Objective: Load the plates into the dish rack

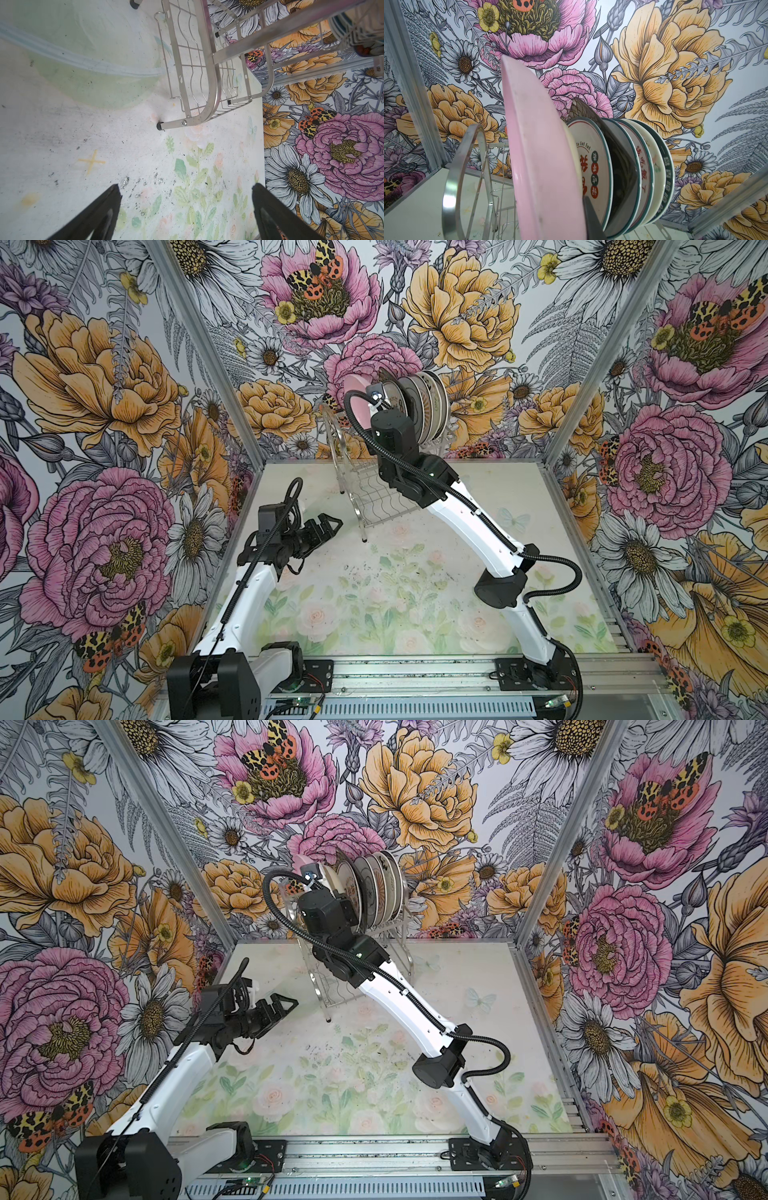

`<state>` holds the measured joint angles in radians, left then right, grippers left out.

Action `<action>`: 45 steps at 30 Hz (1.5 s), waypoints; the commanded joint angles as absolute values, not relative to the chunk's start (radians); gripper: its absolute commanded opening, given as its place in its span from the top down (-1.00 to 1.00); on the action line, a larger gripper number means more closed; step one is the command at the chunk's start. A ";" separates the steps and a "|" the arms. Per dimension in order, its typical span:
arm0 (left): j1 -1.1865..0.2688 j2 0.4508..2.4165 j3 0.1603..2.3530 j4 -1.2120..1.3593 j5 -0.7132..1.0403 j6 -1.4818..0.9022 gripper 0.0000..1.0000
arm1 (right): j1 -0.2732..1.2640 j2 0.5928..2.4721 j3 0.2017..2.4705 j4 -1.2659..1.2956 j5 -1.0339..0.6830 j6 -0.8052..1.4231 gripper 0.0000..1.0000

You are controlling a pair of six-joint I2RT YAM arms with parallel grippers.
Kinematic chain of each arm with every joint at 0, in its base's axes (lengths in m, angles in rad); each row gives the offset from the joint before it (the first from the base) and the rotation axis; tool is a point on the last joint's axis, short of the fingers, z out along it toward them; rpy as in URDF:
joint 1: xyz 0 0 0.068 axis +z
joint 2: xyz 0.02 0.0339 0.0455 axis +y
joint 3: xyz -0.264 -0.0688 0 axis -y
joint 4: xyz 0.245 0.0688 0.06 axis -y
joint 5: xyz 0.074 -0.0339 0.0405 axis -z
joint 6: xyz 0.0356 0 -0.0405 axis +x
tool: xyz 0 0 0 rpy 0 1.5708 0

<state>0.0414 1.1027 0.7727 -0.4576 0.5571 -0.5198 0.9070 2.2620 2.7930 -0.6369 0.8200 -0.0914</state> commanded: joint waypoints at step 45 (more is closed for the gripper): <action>0.052 1.059 0.757 -0.420 0.547 -0.519 -0.97 | 0.851 2.411 2.792 -0.504 0.865 -0.126 1.00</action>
<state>0.0444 1.0786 0.7719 -0.4435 0.5571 -0.5209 0.8558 2.3661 2.7930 -0.4877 0.8722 -0.1154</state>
